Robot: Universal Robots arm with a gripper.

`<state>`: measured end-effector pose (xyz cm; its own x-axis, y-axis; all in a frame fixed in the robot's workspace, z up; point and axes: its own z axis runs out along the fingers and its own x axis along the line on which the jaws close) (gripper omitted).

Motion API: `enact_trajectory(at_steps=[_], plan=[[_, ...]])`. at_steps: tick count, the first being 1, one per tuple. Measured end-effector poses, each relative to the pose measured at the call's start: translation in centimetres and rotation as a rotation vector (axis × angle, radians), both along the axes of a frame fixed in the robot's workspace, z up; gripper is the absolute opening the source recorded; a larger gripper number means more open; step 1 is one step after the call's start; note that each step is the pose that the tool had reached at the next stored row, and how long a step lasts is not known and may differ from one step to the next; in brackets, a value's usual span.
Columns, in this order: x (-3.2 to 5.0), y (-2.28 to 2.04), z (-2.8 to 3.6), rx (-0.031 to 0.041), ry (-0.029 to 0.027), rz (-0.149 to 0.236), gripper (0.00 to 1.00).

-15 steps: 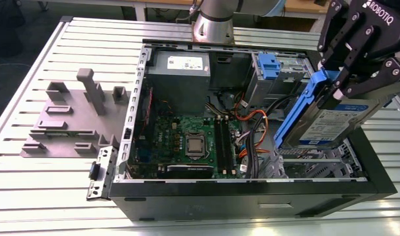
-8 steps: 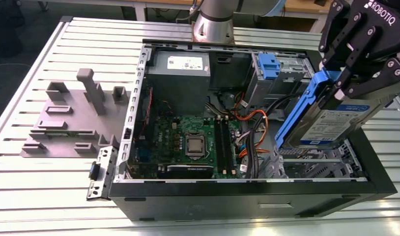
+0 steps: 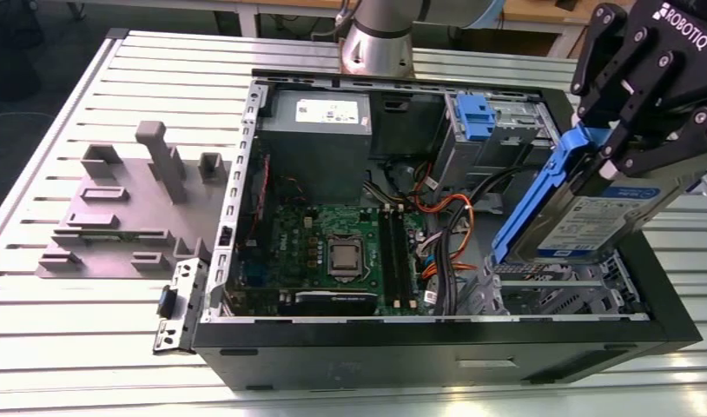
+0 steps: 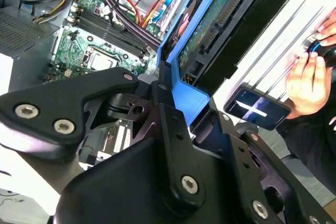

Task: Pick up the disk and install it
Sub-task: 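Insert the disk into the insertion slot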

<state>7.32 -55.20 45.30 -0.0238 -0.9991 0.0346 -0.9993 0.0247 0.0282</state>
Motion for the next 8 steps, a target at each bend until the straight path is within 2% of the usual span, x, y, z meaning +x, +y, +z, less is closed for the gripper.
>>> enact_trajectory(at_steps=[8], plan=[[0.31,-0.27,-0.70,0.0000,0.0000,0.000,0.36]])
